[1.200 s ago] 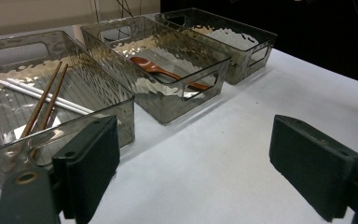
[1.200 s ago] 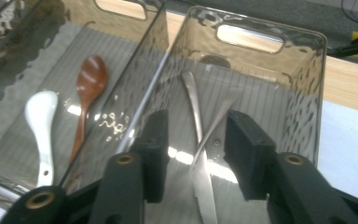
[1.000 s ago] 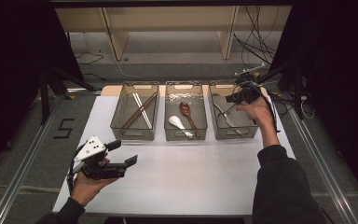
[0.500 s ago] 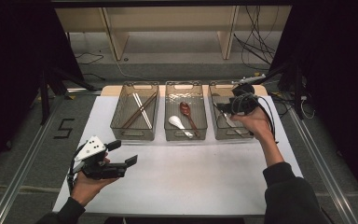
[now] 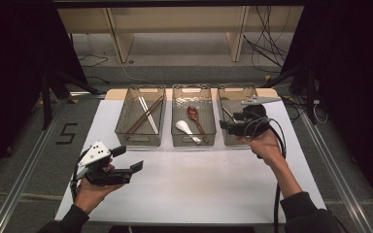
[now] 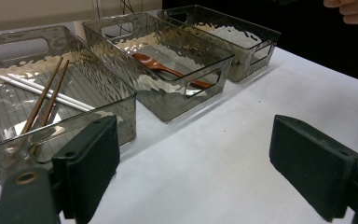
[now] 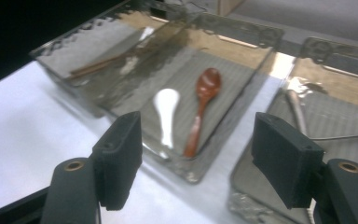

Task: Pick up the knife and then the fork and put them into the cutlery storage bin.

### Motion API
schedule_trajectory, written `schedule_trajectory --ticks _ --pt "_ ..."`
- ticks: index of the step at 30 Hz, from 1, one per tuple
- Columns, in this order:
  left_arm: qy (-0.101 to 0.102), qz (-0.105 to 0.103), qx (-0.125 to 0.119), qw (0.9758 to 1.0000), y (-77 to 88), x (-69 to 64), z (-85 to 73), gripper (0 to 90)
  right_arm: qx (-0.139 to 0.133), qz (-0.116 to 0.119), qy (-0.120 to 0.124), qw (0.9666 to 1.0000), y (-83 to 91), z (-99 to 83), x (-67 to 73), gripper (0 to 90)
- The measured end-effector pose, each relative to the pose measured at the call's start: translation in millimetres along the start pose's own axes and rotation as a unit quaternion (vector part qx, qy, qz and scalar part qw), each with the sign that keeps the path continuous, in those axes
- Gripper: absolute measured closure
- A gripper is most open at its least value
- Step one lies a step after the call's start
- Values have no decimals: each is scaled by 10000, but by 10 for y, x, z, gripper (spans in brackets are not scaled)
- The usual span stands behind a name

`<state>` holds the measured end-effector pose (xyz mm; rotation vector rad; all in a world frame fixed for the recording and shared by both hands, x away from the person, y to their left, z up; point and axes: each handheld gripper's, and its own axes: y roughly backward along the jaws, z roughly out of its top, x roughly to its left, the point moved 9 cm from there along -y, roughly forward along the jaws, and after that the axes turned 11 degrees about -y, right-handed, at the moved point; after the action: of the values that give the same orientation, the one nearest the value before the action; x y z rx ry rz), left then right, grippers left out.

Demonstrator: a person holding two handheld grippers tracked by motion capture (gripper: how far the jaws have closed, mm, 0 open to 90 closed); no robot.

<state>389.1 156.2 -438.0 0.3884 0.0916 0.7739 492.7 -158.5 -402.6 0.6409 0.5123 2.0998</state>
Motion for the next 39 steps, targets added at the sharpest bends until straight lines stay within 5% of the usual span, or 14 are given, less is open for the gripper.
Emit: schedule_trajectory --ticks 39 --pt "42 -180 125 9998 -30 -35 -50 157 -497 482 240 9973 411 -720 338 274"
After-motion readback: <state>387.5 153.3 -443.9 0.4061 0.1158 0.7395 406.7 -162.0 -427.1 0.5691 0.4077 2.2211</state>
